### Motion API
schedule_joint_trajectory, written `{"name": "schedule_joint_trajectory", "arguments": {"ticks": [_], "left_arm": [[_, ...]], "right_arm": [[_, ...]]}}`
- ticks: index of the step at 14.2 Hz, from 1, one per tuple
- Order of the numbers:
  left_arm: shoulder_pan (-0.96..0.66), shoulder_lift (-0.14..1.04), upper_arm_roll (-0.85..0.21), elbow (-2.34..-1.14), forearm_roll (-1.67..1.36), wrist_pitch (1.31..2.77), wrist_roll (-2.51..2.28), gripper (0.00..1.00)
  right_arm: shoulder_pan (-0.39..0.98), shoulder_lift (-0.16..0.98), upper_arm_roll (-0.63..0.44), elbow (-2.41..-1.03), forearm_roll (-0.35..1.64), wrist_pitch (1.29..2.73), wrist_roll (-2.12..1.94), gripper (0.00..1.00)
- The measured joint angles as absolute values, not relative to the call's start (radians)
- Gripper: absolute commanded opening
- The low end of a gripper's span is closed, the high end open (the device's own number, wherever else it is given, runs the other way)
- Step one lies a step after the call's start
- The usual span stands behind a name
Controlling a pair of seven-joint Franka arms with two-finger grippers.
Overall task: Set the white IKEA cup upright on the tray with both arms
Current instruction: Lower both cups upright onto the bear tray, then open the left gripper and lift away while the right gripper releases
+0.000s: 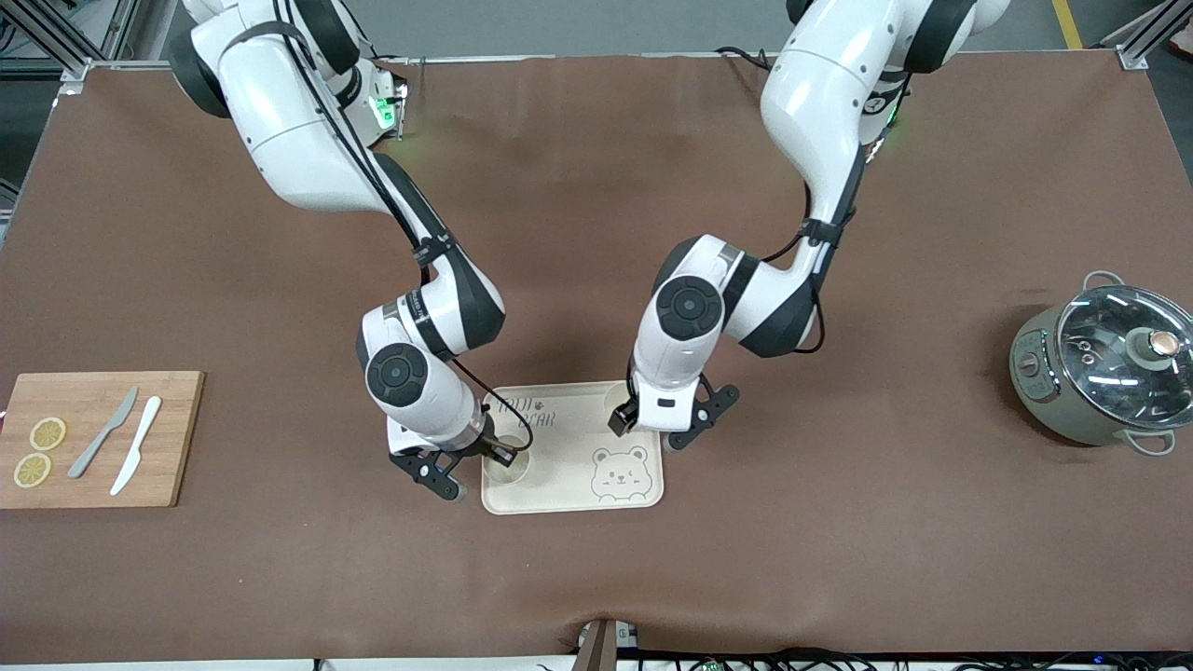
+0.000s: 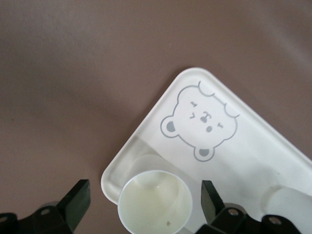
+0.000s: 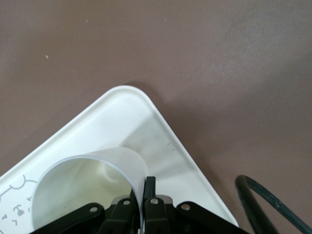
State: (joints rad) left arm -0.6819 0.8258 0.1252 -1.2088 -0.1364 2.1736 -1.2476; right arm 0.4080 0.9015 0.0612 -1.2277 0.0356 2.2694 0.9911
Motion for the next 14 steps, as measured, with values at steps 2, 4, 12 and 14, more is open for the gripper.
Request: {"name": "schedule_joint_trajectory", "arguments": {"ticks": [2,4,12,14], "left_arm": [[-0.666,0.799,0.126,-1.209,-0.136,2.16,-1.225,1.0],[-0.644,0.765,0.128,-1.209,-0.136,2.102,-1.175,1.0],[-0.518,0.545,0.134,-1.348,-0.116,1.986,-0.884,1.0],[-0.497,0.487,0.135,-1.409,-0.09,1.985,-0.829,1.0]], "right_arm": [[0.418,0.908,0.061,-1.229,0.036,2.277,0.999,0.0],[0.423,0.913,0.061,-1.229,0.036,2.28,1.002,0.0],[0.425,0.92,0.061,-1.229,0.036,2.285,1.003,1.0],[0.425,0.92,0.061,-1.229,0.036,2.287,1.003,1.0]]}}
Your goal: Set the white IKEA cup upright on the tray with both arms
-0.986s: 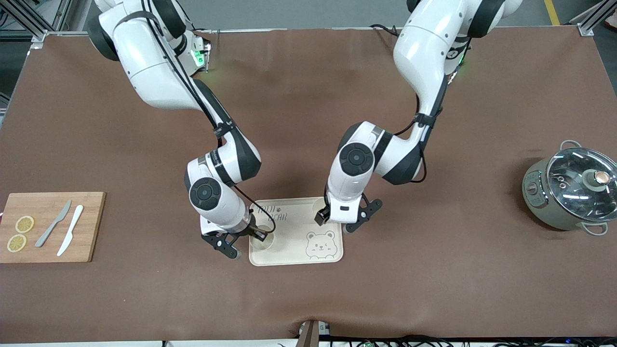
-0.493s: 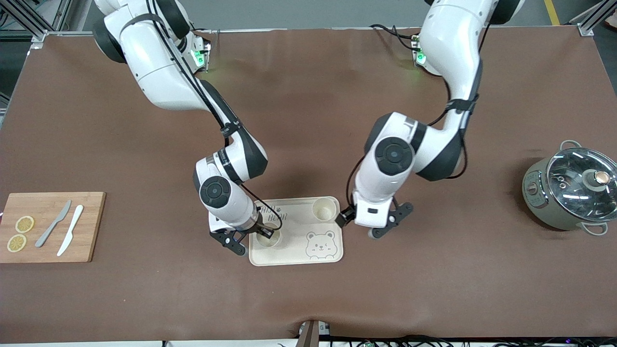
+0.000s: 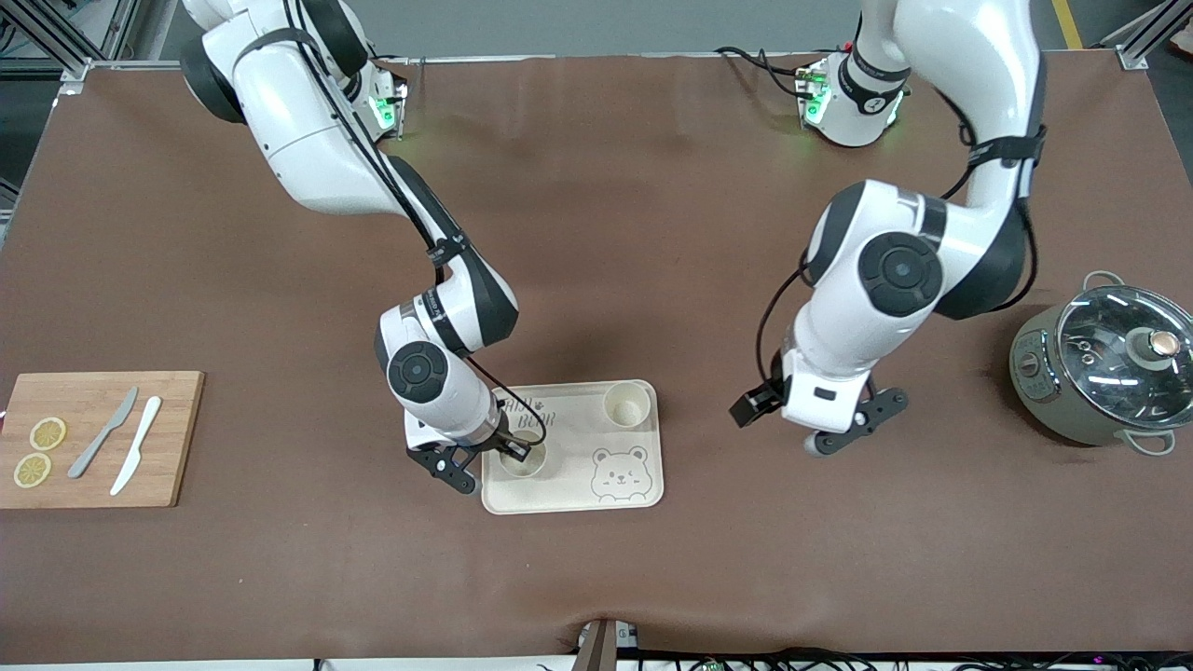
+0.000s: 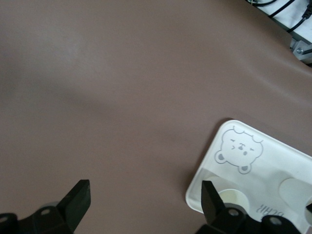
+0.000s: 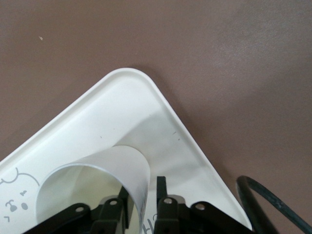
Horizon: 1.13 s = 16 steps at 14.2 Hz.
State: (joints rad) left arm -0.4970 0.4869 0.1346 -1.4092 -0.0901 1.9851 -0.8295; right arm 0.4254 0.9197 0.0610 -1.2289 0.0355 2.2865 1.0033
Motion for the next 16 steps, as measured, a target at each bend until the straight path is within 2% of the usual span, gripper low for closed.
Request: {"name": "schedule_joint_trajectory", "arguments": {"ticks": [4,9,12,16], "left_arm": [[-0.447,0.395,0.136,-1.5,-0.086,1.985,-0.697,1.0],[-0.361,0.296,0.136,-1.562,-0.086,1.932,-0.496,1.0],[-0.317,0.255,0.136,-1.571,-0.086,1.882,-0.368,1.0],[-0.266,0.215,0.137,-1.575,-0.086,1.823,-0.219,1.0]], "right_arm": [[0.425,0.916,0.056,-1.22,0.035,2.284,0.997,1.0],[0.407,0.859,0.048,-1.197,0.033,2.117,0.935,1.0],[0.397,0.757,0.049,-1.183,0.033,1.95,0.908,1.0],[0.396,0.556,0.051,-1.171,0.035,1.697,0.846,1.0]]}}
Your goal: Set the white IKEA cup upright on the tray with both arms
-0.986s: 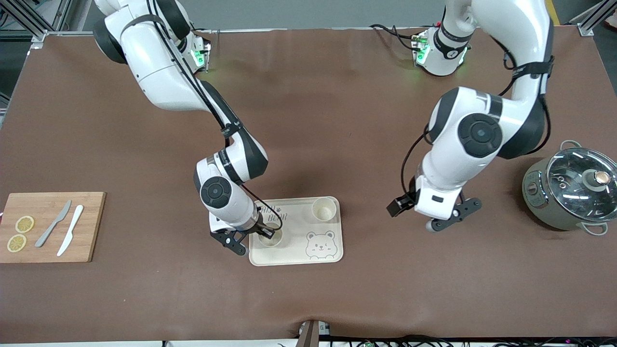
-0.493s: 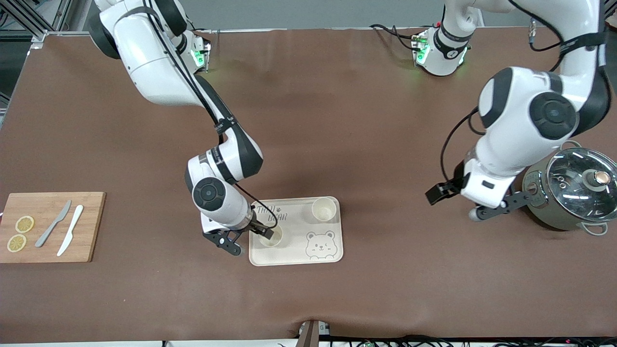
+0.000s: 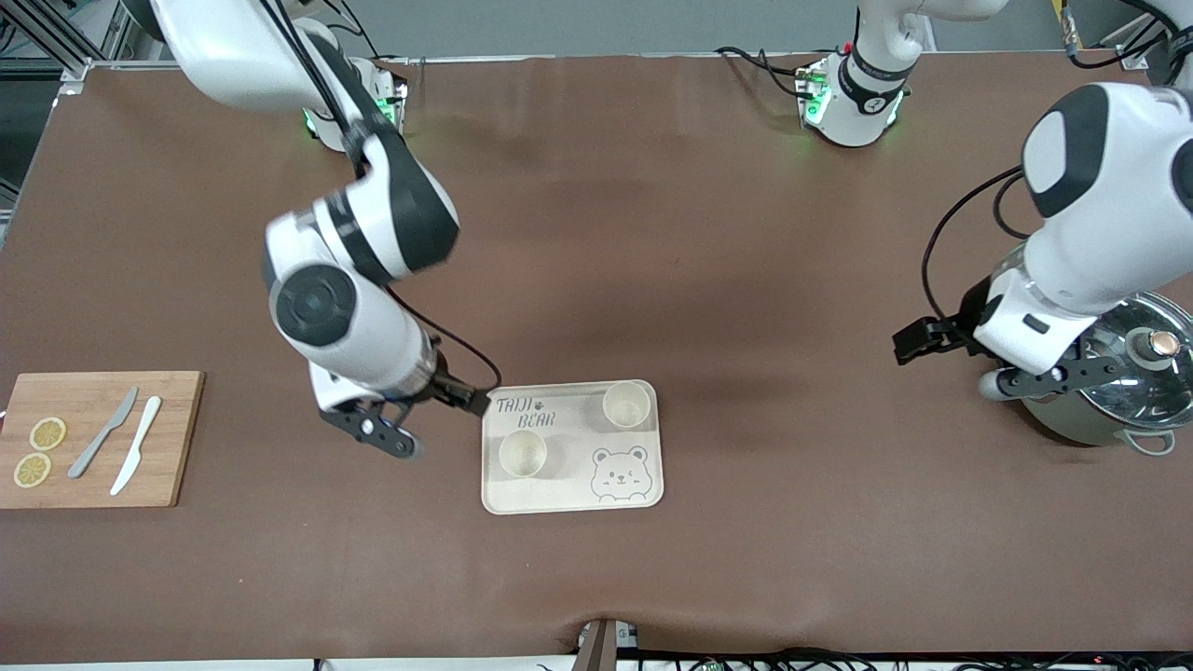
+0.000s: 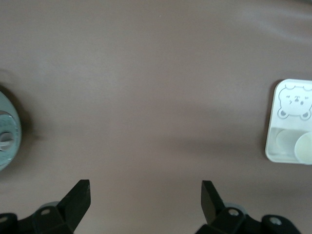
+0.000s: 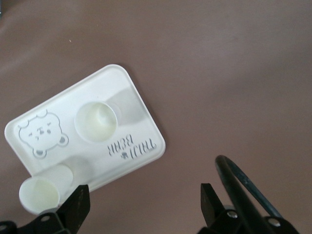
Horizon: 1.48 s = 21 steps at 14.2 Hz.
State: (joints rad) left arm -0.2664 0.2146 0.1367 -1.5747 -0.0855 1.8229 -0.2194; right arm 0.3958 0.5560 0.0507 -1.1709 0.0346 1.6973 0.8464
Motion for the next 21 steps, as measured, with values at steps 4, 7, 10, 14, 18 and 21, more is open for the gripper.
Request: {"name": "schedule_joint_trajectory", "arguments": {"ticks": [4,7,10,14,18,21], "left_arm": [[-0.217,0.172,0.137,-1.576,-0.08,1.768,-0.115,1.0],[-0.186,0.144,0.137,-1.576,-0.058,1.733,-0.058,1.0],[-0.16,0.129,0.137,-1.559,-0.056,1.732,-0.022,1.0],[-0.151,0.128,0.139,-1.483,-0.052,1.699,-0.019,1.0],[-0.151,0.144,0.148,-1.402,-0.046,1.612,-0.019,1.0],[-0.151,0.16,0.148,-1.378,-0.046,1.591,-0.019,1.0]], "right_arm": [[0.372,0.334,0.05,-1.172,0.035,1.443,0.738,1.0],[0.283,0.199,0.049,-1.184,0.034,1.298,0.571,1.0],[0.153,0.082,0.045,-1.293,0.033,1.278,0.36,1.0],[-0.089,-0.01,0.039,-1.417,0.032,1.322,0.025,1.0],[-0.164,-0.004,0.043,-1.47,0.02,1.394,-0.068,1.0],[-0.162,0.001,0.054,-1.488,0.013,1.403,-0.068,1.0]]}}
